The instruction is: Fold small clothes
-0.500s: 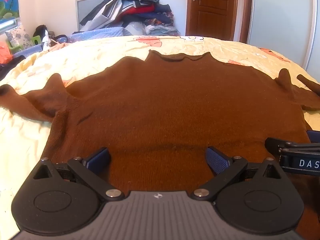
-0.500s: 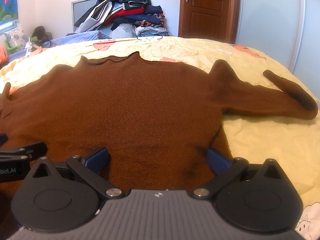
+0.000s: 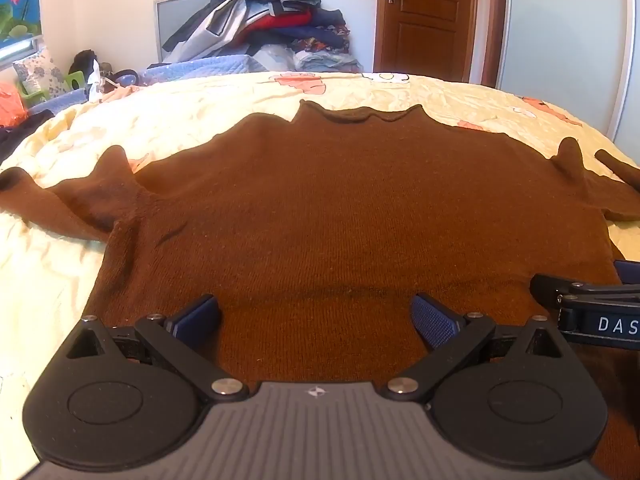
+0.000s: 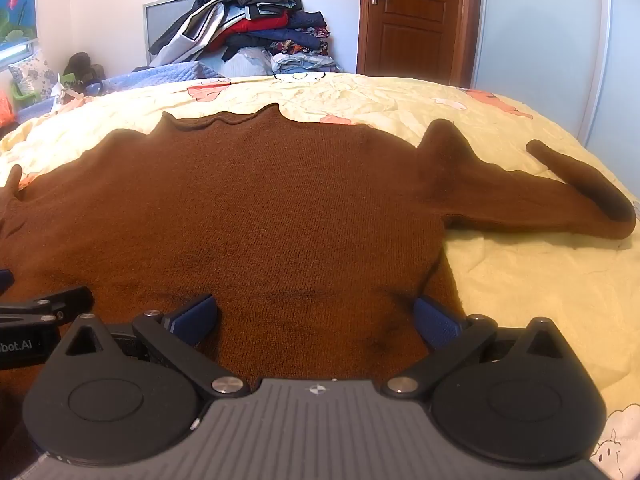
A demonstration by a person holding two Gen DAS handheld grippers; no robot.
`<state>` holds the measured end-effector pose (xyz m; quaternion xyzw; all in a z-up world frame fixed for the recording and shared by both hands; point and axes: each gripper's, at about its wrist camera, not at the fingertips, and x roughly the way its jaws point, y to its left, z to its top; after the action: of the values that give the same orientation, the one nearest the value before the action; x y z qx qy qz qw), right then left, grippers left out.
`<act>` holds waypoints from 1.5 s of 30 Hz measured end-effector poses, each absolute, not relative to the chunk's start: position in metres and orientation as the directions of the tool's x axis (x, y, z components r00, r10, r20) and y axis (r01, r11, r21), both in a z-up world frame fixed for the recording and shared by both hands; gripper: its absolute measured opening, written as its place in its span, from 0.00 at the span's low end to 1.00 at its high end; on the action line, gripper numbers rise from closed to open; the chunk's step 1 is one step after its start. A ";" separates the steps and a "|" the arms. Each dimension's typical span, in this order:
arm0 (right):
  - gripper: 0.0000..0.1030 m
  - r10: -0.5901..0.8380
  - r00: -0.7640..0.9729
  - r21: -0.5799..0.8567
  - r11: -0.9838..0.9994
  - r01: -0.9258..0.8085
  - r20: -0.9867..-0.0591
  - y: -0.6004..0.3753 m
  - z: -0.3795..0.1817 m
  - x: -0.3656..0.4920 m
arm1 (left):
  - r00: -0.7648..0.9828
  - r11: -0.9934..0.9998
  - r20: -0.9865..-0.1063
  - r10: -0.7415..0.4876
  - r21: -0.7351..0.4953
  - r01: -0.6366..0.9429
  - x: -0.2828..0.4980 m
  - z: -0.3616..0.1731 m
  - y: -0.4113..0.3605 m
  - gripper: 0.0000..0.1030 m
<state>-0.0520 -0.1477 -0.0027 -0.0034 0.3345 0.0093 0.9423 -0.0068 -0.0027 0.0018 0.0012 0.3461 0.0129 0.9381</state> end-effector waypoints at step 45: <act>1.00 0.036 0.779 0.014 0.999 -0.035 -0.626 -0.151 -0.002 -0.056 | 0.743 0.985 -0.656 -0.131 -0.001 0.172 0.014 0.000 0.043 1.00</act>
<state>-0.0565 -0.1506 -0.0015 0.0006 0.3322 0.0190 0.9430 0.0136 0.0431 0.0004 0.0297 0.3491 -0.0812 0.9331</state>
